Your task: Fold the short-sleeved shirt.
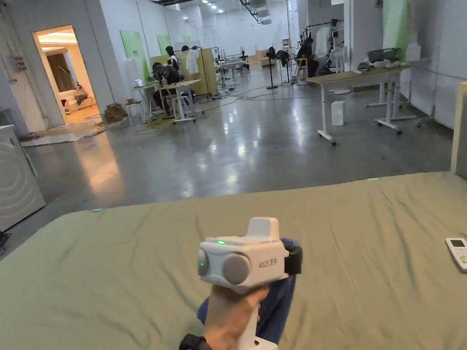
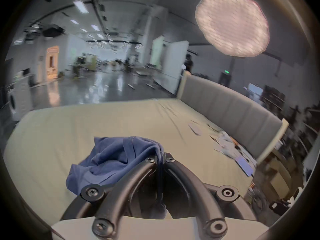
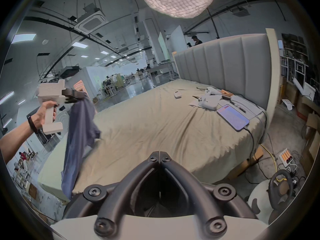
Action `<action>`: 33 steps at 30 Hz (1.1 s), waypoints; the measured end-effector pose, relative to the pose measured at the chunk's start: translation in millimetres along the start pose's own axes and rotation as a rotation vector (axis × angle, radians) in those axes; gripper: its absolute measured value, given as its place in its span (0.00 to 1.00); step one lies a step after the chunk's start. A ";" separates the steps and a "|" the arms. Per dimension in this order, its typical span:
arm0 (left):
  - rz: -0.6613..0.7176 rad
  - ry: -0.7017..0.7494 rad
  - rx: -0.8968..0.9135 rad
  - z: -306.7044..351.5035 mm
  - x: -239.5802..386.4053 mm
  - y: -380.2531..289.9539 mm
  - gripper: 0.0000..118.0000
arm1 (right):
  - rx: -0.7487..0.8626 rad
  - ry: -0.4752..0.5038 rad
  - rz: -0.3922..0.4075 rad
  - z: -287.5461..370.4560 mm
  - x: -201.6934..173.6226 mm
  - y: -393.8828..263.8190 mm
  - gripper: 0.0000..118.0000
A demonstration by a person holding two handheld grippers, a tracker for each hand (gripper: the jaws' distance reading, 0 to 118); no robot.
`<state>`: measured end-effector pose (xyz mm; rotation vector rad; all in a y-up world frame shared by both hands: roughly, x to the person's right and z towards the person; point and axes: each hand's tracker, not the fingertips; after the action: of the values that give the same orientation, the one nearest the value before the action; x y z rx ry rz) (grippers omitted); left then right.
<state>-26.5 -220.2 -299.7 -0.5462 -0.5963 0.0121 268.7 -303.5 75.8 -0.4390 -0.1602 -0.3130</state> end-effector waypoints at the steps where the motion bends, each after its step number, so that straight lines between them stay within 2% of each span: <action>1: -0.020 -0.054 -0.046 -17.9 22.6 -12.7 0.04 | -0.010 -0.026 0.012 2.2 3.3 -0.1 0.00; 5: -0.036 -0.212 -0.159 -67.6 95.9 -68.6 0.04 | -0.018 -0.083 0.022 17.7 16.6 -6.0 0.00; 9: -0.149 -0.303 -0.273 -95.5 159.0 -127.7 0.04 | -0.061 -0.133 -0.017 23.1 31.7 -17.4 0.00; 13: -0.114 -0.379 -0.330 -101.2 176.6 -171.2 0.06 | -0.085 -0.143 -0.034 21.5 32.8 -25.7 0.00; 14: -0.111 -0.361 -0.330 -99.4 176.0 -177.2 0.15 | -0.092 -0.136 -0.034 20.1 30.8 -26.9 0.00; 15: -0.112 -0.347 -0.332 -96.2 170.3 -181.4 0.34 | -0.102 -0.119 -0.028 16.8 26.9 -27.5 0.00; 16: -0.095 -0.347 -0.334 -90.9 163.4 -182.2 0.58 | -0.114 -0.096 -0.016 12.9 22.5 -27.1 0.00; 17: -0.071 -0.338 -0.334 -83.9 153.9 -179.7 0.65 | -0.120 -0.070 0.003 8.9 17.9 -26.6 0.00; 18: -0.049 -0.318 -0.316 -72.6 141.4 -175.5 0.65 | -0.115 -0.046 0.032 4.7 11.2 -24.2 0.00; 19: -0.022 -0.296 -0.266 -57.5 126.4 -169.0 0.80 | -0.099 -0.025 0.058 0.8 3.7 -20.5 0.00; 20: -0.005 -0.285 -0.226 -39.5 111.9 -159.6 0.82 | -0.084 -0.006 0.075 -2.4 -3.0 -16.4 0.00; 24: 0.030 -0.122 -0.032 61.8 44.9 -121.1 0.81 | -0.007 0.118 0.112 -17.9 -37.7 7.9 0.00; 27: 0.032 0.002 0.128 150.8 9.4 -100.2 0.81 | 0.052 0.181 0.175 -26.5 -65.4 25.2 0.00; 31: 0.006 0.259 0.346 267.8 -1.5 -98.6 0.81 | 0.127 0.255 0.224 -29.6 -101.3 46.4 0.00; 33: -0.014 0.333 0.422 306.8 3.3 -109.1 0.81 | 0.171 0.283 0.241 -26.9 -116.7 54.7 0.00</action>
<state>-204.0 -164.4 -32.4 -0.1272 -0.2588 0.0318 179.4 -237.7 4.8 -0.2376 0.1417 -0.1206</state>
